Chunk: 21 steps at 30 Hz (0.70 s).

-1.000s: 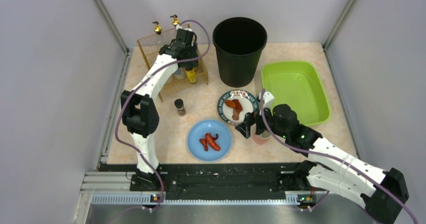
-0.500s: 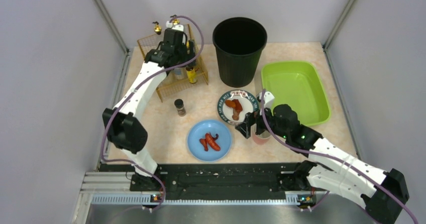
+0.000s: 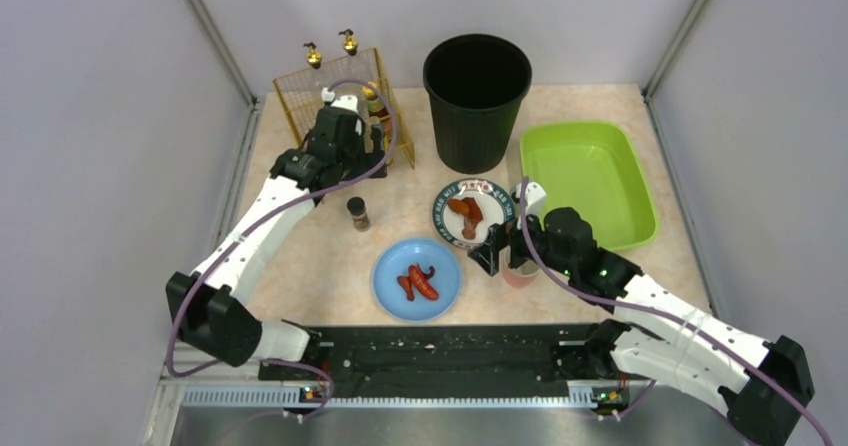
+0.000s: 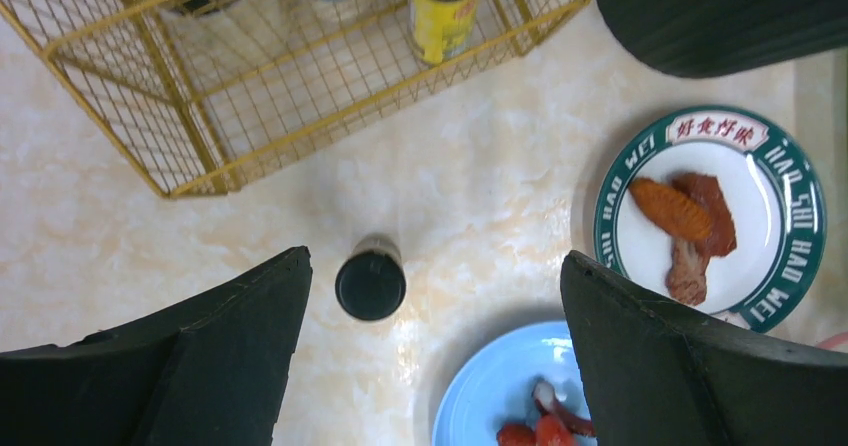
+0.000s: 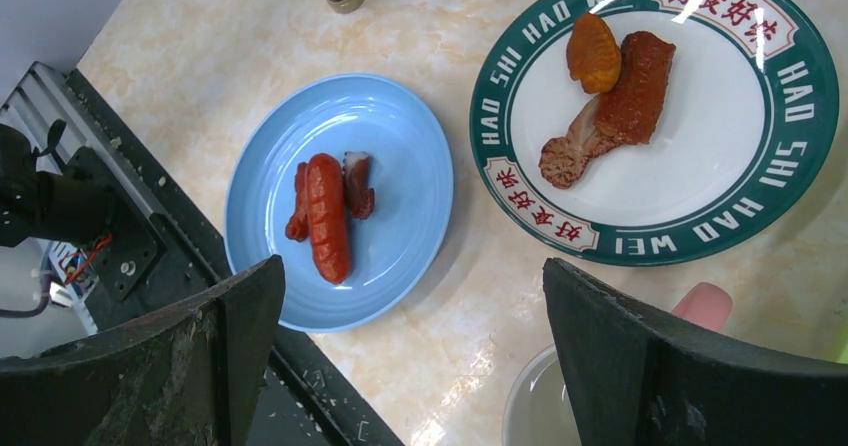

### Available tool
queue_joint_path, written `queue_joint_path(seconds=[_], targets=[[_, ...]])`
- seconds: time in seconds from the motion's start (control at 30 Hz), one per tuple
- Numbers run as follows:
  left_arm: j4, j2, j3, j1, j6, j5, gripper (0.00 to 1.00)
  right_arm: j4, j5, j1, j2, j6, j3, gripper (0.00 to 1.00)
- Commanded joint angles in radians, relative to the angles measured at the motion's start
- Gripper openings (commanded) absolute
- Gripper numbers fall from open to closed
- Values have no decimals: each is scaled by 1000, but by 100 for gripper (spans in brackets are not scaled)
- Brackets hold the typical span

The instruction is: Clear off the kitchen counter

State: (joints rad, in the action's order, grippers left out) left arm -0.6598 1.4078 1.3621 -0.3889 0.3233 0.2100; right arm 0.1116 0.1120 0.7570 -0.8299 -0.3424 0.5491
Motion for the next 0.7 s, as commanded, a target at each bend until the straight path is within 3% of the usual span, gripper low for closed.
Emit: queue_joint_path(seconds=[0.0, 0.37, 0.67], targets=[[35, -113, -92, -14, 39, 43, 99, -45, 13, 3, 21, -4, 1, 99], [48, -81, -242, -12, 95, 133, 99, -48, 23, 4, 21, -5, -1, 99], [128, 22, -304, 15, 112, 101, 98, -50, 20, 3, 22, -5, -9, 99]])
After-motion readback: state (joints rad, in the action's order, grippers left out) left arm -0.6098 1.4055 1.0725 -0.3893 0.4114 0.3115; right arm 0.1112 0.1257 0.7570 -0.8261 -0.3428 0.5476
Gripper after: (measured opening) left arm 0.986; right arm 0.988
